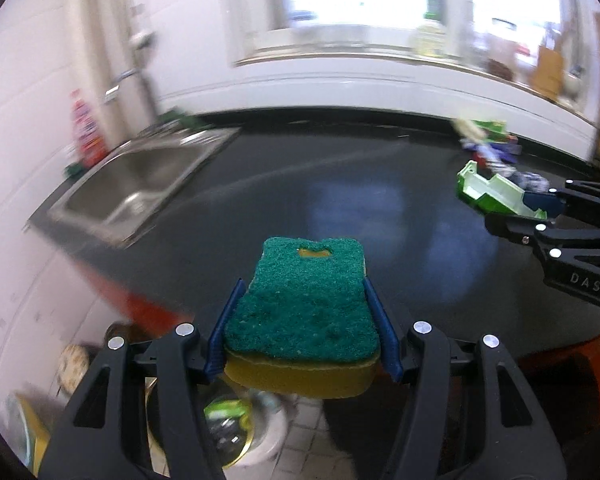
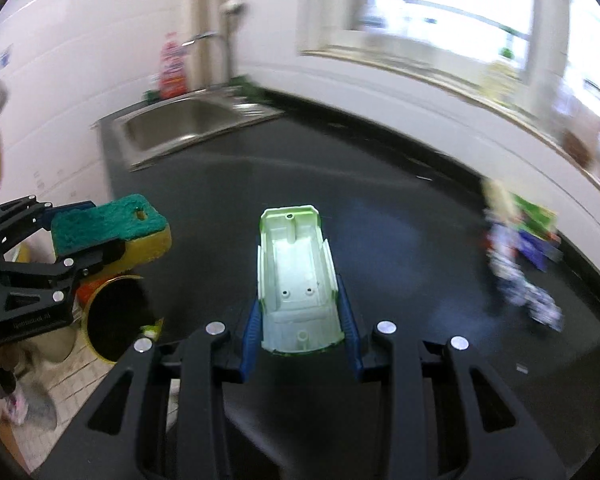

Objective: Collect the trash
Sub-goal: 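Carry the sponge and tray to the black bin and release both, then move both tools back toward the counter, then grasp a crumpled foil ball with the left tool while the right tool grasps another foil ball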

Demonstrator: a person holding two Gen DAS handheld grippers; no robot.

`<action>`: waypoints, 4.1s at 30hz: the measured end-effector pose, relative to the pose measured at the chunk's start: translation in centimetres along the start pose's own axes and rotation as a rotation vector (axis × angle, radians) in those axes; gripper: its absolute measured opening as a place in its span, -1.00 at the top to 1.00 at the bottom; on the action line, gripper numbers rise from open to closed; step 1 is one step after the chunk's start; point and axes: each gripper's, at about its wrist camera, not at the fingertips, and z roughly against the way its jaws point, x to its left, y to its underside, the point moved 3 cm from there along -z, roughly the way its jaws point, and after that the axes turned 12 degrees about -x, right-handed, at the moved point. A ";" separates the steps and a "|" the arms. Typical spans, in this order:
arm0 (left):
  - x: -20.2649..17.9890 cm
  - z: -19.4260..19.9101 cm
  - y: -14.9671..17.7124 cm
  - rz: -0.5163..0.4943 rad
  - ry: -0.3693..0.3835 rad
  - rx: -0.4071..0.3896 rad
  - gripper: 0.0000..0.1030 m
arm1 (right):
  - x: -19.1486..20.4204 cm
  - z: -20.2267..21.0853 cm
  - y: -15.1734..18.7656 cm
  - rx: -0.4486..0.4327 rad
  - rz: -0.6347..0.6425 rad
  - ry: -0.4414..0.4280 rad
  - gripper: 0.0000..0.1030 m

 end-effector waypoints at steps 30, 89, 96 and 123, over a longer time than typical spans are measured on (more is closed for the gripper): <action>22.0 -6.8 26.9 0.434 -0.299 0.388 -0.13 | 30.7 -22.3 8.8 0.466 0.053 -0.490 0.32; -28.9 -4.8 -5.6 -0.132 0.256 0.069 -0.87 | -24.1 16.2 9.2 -0.006 -0.374 0.443 -0.69; -31.9 -6.5 -5.9 -0.175 0.279 0.102 -0.87 | -28.1 17.1 10.7 -0.010 -0.432 0.465 -0.69; -36.5 -26.6 -10.1 -0.068 0.294 0.264 -0.87 | -37.8 -3.5 8.6 0.169 -0.298 0.330 -0.39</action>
